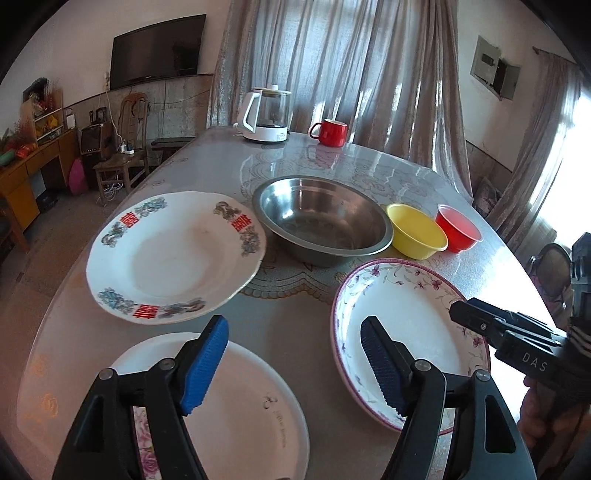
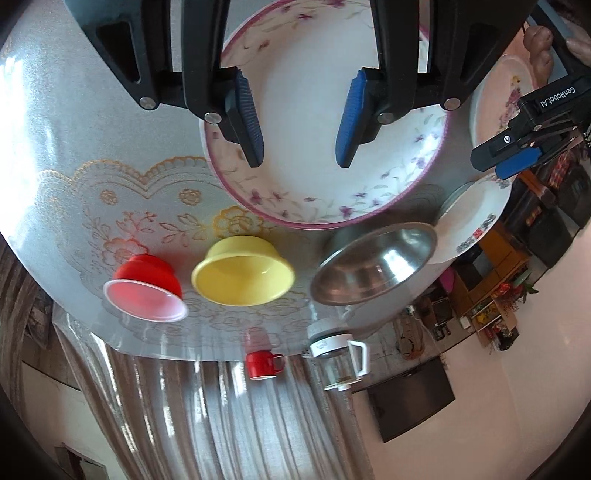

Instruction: Organize plates and bowls

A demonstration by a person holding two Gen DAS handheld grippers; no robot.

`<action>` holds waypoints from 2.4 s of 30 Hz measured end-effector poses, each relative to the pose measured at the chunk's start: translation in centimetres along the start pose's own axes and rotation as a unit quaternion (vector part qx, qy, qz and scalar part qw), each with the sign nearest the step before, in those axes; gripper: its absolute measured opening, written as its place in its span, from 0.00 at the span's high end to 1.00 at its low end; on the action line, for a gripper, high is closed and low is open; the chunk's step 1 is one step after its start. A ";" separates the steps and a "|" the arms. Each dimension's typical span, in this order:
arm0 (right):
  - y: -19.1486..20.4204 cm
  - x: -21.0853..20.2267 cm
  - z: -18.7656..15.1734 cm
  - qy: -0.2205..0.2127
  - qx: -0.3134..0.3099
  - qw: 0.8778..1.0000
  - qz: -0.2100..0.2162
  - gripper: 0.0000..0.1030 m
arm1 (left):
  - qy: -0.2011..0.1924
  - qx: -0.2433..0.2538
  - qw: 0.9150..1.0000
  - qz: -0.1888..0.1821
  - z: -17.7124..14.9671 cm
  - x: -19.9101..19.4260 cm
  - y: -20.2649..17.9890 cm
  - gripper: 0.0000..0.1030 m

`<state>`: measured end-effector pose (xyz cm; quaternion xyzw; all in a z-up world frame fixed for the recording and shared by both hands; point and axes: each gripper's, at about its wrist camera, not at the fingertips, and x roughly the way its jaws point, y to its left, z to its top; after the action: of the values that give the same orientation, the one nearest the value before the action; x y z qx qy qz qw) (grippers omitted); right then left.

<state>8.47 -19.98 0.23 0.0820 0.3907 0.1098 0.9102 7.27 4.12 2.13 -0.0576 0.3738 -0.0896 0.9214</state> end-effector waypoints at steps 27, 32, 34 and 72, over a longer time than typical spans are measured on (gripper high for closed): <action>15.5 15.3 4.4 0.137 0.009 0.979 0.151 0.59 | 0.029 -0.142 0.986 0.087 5.2 5.7 19.1 0.34; 15.9 16.8 5.0 0.144 0.012 0.978 0.152 0.59 | 0.059 -0.139 0.986 0.071 6.3 8.5 19.6 0.53; 16.2 17.3 5.1 0.146 0.012 0.977 0.154 0.59 | 0.061 -0.131 0.987 0.067 7.0 9.4 19.4 0.57; 17.9 13.9 3.7 0.109 -0.081 0.984 0.111 0.65 | -0.006 -0.053 0.997 0.057 3.3 4.3 16.7 0.72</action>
<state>18.04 0.66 -2.66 0.0382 0.4661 0.2499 0.8479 14.67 19.63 -1.33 -0.0856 0.3756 -0.0168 0.9227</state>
